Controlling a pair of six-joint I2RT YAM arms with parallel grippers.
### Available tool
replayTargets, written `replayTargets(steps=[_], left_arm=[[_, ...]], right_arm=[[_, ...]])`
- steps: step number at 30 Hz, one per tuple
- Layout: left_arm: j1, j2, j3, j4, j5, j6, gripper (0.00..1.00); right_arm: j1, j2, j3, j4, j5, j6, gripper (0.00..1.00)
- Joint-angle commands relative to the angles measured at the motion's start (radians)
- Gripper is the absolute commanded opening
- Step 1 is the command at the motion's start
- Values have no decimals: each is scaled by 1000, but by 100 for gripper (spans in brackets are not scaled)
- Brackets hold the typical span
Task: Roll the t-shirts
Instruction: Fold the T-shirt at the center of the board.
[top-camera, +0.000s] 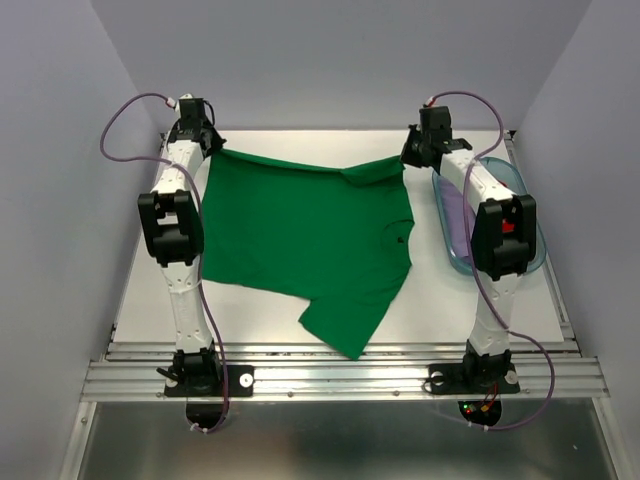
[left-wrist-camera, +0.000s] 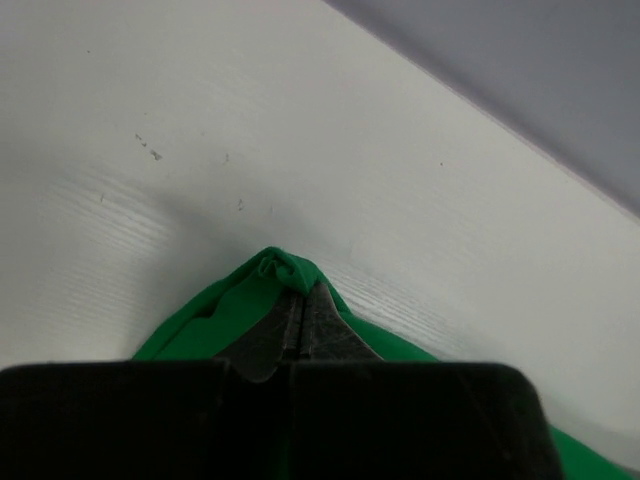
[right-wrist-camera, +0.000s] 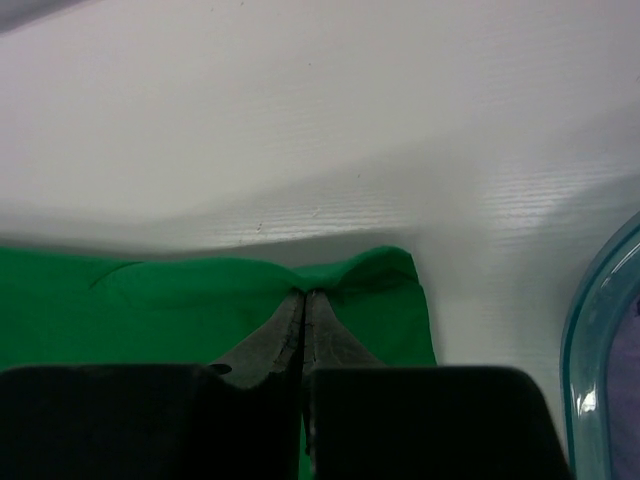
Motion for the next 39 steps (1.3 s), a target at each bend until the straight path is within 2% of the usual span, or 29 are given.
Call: replayTargets(steps=[1, 13, 21, 23, 39], left_arm=[[3, -17, 79, -27, 4, 38, 0], [25, -31, 45, -76, 40, 84, 0], [26, -40, 13, -138, 19, 91, 0], [28, -58, -16, -141, -27, 90, 0], [45, -46, -53, -176, -27, 85, 0]], right_arm=[[-3, -71, -31, 55, -17, 26, 1], [-3, -419, -464, 46, -160, 123, 1], [11, -586, -645, 29, -264, 150, 1], [23, -613, -676, 27, -272, 163, 1], [135, -695, -864, 40, -280, 227, 1]])
